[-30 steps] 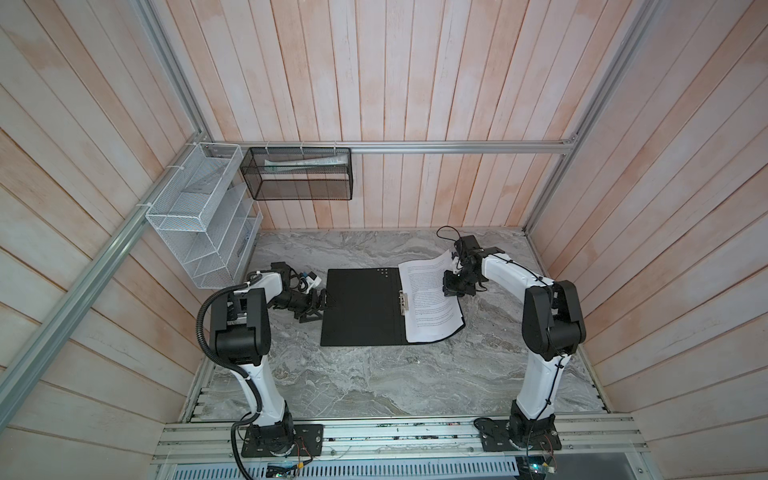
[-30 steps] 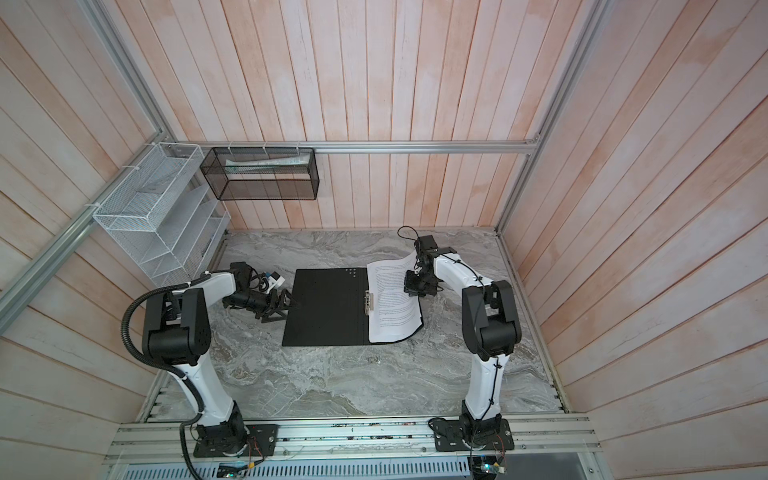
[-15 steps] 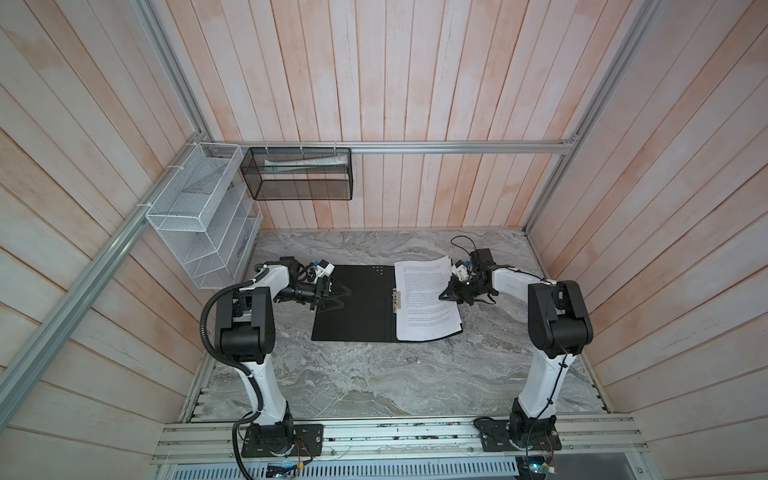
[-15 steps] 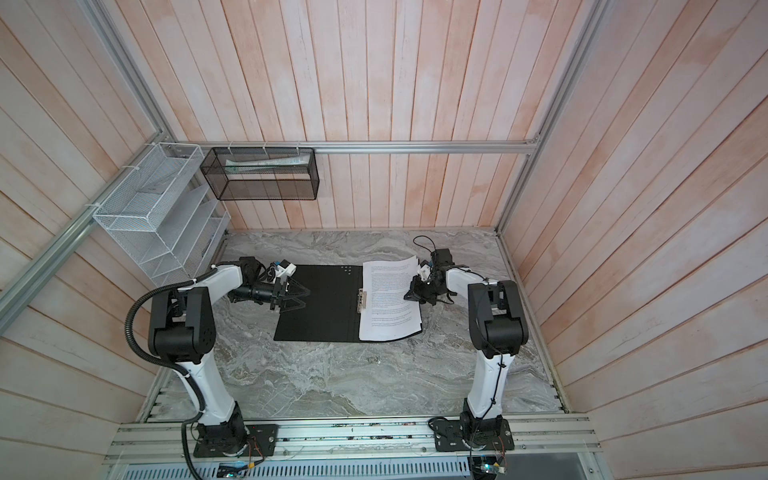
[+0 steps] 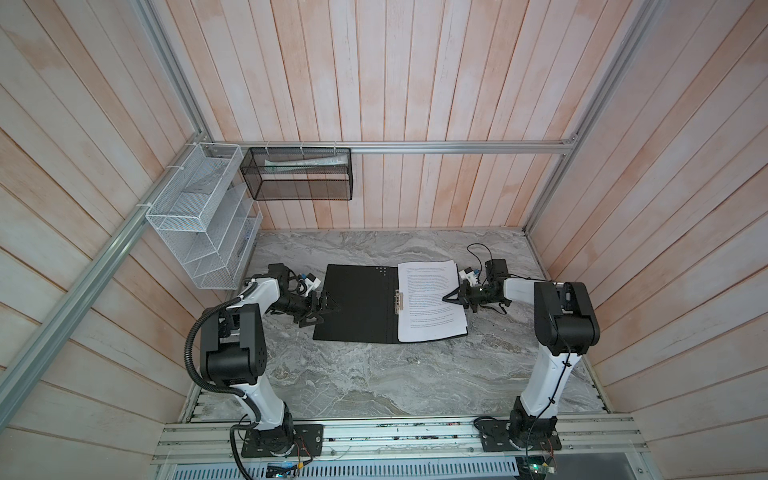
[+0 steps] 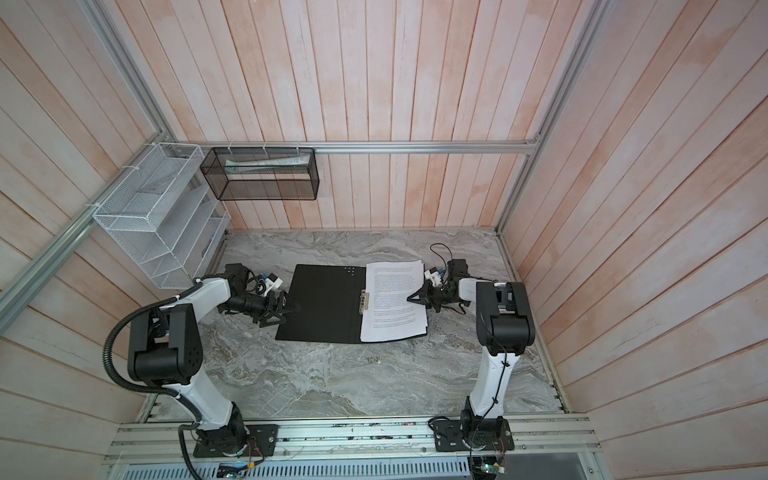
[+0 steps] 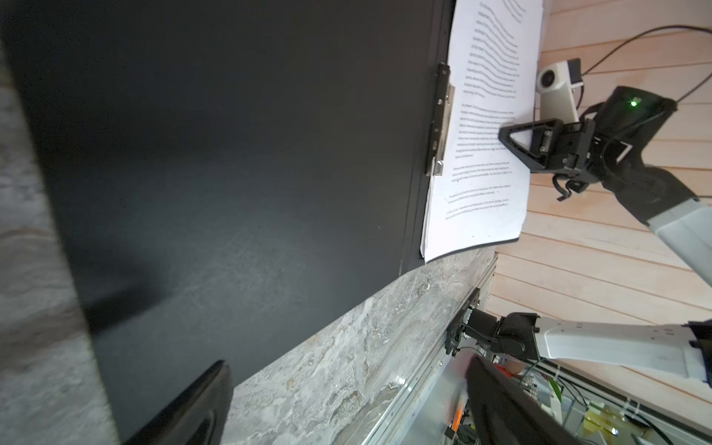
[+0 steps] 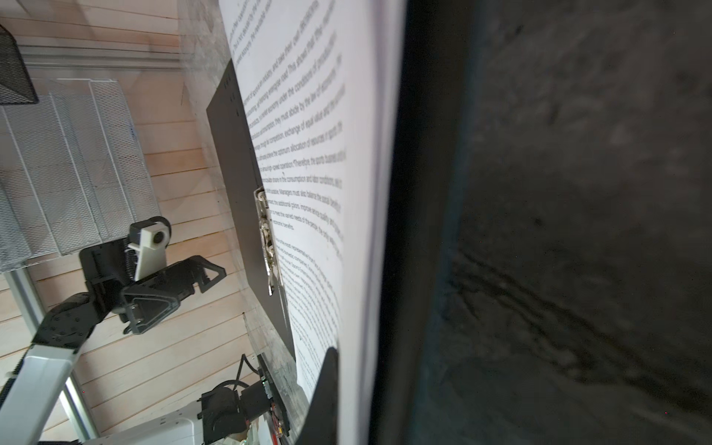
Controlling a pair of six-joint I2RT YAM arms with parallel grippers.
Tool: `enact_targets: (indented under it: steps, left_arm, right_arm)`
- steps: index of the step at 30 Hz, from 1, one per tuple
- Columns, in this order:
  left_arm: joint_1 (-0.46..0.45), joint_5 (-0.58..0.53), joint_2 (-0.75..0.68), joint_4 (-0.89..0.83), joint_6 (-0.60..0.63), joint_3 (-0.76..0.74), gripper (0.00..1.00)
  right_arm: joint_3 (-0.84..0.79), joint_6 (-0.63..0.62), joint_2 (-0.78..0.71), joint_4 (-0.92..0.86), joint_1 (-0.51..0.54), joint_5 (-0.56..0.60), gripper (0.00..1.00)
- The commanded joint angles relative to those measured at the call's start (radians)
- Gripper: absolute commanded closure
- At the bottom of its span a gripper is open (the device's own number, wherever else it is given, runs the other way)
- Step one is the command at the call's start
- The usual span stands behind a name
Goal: Put the files into the folder
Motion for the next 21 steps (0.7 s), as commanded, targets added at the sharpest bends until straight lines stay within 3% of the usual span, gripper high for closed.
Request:
enact_targets:
  steps: [1, 8, 12, 16, 21]
  left_arm:
    - [0.049, -0.004, -0.042, 0.055, -0.041, -0.019, 0.02]
    - [0.124, 0.116, 0.017, 0.018, -0.018, -0.013, 0.02]
    - [0.136, 0.134, 0.004, 0.066, -0.040, -0.046, 0.02]
    - [0.136, 0.156, 0.030, 0.041, -0.001, -0.019, 0.02]
    - [0.145, 0.172, 0.028, 0.071, -0.020, -0.027, 0.02]
  right_arm:
    - [-0.030, 0.048, -0.040, 0.014, -0.010, -0.043, 1.00]
    - [-0.071, 0.180, -0.076, 0.186, -0.025, -0.215, 1.00]
    - [-0.149, 0.439, -0.119, 0.521, -0.027, -0.316, 1.00]
    - [-0.159, 0.636, -0.160, 0.735, -0.025, -0.354, 1.00]
    - [-0.096, 0.643, -0.231, 0.673, -0.022, -0.355, 1.00]
